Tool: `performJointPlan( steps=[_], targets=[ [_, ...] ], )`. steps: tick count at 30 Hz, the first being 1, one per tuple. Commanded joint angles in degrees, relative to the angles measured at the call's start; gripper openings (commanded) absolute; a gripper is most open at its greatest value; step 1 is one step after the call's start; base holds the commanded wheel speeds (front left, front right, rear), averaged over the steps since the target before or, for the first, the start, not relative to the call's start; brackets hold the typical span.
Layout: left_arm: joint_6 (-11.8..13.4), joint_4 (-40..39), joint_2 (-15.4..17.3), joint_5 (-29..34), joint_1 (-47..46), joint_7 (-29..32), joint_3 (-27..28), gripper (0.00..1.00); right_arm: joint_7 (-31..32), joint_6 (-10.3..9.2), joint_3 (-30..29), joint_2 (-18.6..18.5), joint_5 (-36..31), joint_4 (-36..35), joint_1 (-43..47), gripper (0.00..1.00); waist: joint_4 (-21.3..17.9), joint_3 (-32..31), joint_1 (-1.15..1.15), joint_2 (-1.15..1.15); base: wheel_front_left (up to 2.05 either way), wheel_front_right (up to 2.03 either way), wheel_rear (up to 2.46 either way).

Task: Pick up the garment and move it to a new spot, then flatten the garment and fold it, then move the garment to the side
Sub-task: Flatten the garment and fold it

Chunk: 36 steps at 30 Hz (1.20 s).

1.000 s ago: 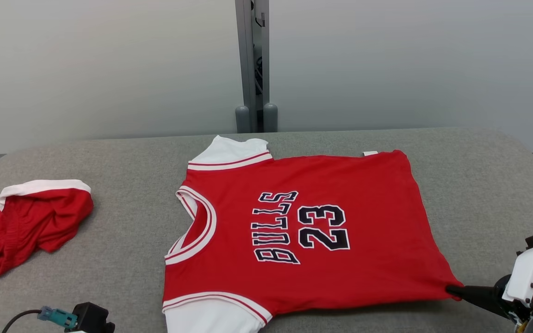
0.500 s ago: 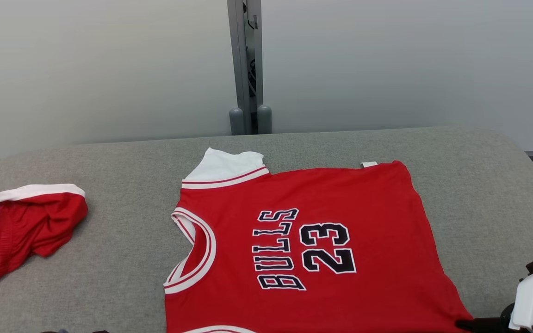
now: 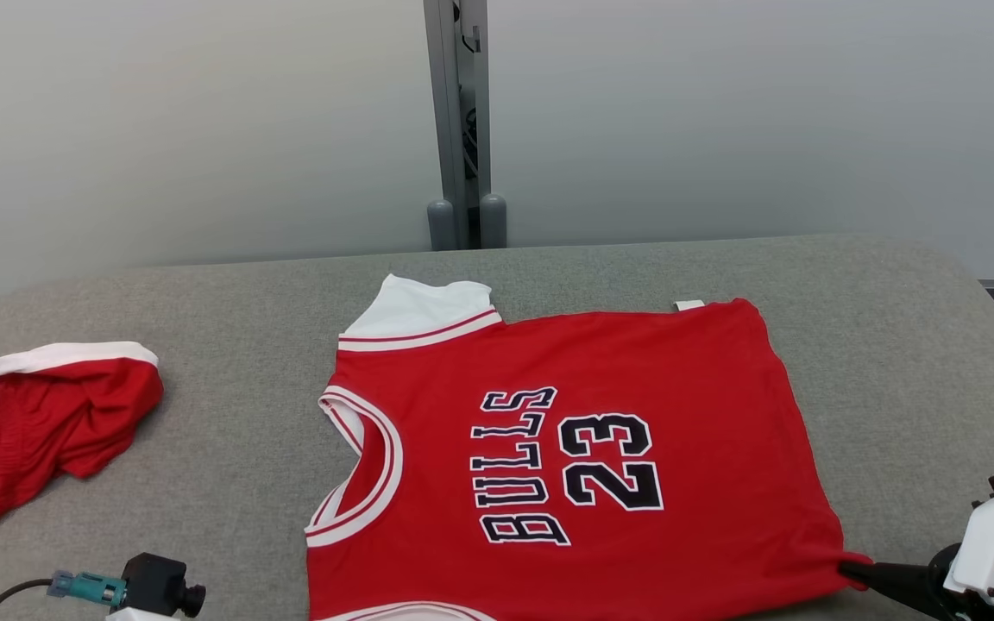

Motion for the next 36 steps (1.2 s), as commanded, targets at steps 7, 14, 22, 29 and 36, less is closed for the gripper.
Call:
performJointPlan(
  steps=[7,14,22,29,36],
  targets=[
    [-0.54,0.61,-2.97,-3.08,-2.86,-2.93,3.27,0.0,-2.31,0.13,0.33,1.06,2.38,0.64,-2.13,0.0,-0.36,0.69,0.0,0.0,0.0,0.0,0.0],
    [0.3,3.64,-6.32,-2.98,-6.13,-6.6,5.34,0.0,-4.06,0.13,0.75,2.99,4.83,3.22,-5.43,0.0,-1.05,1.99,0.0,0.0,0.0,0.0,0.0],
    [0.52,7.54,-9.42,-1.12,-8.78,-9.72,5.55,0.0,-4.85,0.13,1.12,5.32,7.33,6.97,-8.72,0.0,-1.41,3.53,0.0,0.0,0.0,0.0,0.0],
    [0.82,11.52,-11.6,1.17,-12.18,-13.68,6.7,0.0,-5.81,0.13,1.62,6.56,8.44,9.49,-11.38,0.0,-1.39,5.82,0.0,0.0,0.0,0.0,0.0],
    [0.4,15.29,-13.08,2.59,-14.69,-15.81,7.11,0.0,-7.04,0.13,1.82,7.01,8.46,10.62,-13.13,0.0,-1.38,7.63,0.0,0.0,0.0,0.0,0.0]
  ],
)
